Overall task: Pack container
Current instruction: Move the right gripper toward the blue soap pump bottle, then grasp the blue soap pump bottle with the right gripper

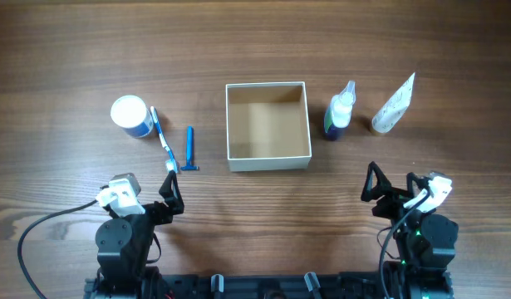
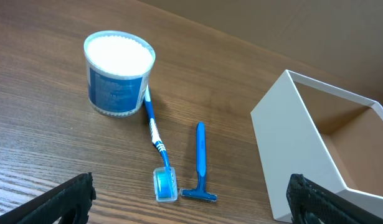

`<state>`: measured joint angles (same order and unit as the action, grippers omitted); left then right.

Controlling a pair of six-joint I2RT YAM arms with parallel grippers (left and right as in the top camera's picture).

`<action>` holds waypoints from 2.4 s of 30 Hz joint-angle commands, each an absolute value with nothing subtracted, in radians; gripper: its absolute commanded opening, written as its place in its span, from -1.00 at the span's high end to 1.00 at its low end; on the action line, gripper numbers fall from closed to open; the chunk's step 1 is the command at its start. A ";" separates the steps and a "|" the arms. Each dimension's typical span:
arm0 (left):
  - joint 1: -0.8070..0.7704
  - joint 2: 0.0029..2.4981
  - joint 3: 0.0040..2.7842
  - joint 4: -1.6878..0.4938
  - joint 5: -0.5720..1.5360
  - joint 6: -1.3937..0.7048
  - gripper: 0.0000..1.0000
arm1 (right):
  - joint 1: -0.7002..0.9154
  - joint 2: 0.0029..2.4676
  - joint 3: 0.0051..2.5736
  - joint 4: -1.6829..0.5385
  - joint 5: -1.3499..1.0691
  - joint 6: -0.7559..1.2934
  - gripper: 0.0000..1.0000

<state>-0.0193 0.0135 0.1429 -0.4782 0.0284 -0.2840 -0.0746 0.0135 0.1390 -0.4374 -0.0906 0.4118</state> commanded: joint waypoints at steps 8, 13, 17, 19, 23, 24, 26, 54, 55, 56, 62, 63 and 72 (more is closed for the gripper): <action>-0.014 0.003 0.136 -0.475 0.033 -0.296 -0.99 | -0.069 0.095 0.281 -0.397 -0.332 0.332 -1.00; -0.014 0.003 0.136 -0.475 0.033 -0.296 -0.99 | -0.069 0.340 0.552 -0.468 -0.371 0.287 -0.99; -0.014 0.003 0.136 -0.475 0.033 -0.296 -1.00 | -0.069 0.583 0.845 -0.624 -0.395 0.295 -0.99; -0.014 0.003 0.136 -0.475 0.033 -0.296 -1.00 | -0.069 0.718 1.024 -0.738 -0.393 0.285 -1.00; -0.014 0.003 0.136 -0.475 0.033 -0.296 -1.00 | -0.069 0.976 1.367 -0.943 -0.399 0.263 -0.99; -0.014 0.003 0.136 -0.475 0.033 -0.296 -0.99 | -0.069 1.027 1.429 -0.963 -0.413 0.270 -0.99; -0.014 0.003 0.136 -0.475 0.033 -0.296 -1.00 | -0.069 1.129 1.536 -0.959 -0.516 0.277 -0.99; -0.014 0.003 0.136 -0.475 0.033 -0.296 -0.99 | 0.184 1.876 1.582 -1.096 0.027 0.371 -0.85; -0.014 0.003 0.136 -0.475 0.033 -0.296 -1.00 | 0.184 1.882 1.582 -1.095 0.018 0.368 -0.76; -0.014 0.003 0.136 -0.475 0.033 -0.296 -0.99 | 0.184 1.882 1.582 -1.095 0.018 0.368 -0.73; -0.014 0.003 0.136 -0.475 0.033 -0.296 -1.00 | 0.184 1.882 1.575 -1.097 0.018 0.368 -0.56; -0.014 0.003 0.136 -0.475 0.033 -0.296 -0.99 | 0.184 1.882 1.569 -1.093 0.018 0.369 -0.55; -0.014 0.003 0.136 -0.475 0.033 -0.296 -1.00 | 0.184 1.881 1.557 -1.086 0.019 0.366 0.13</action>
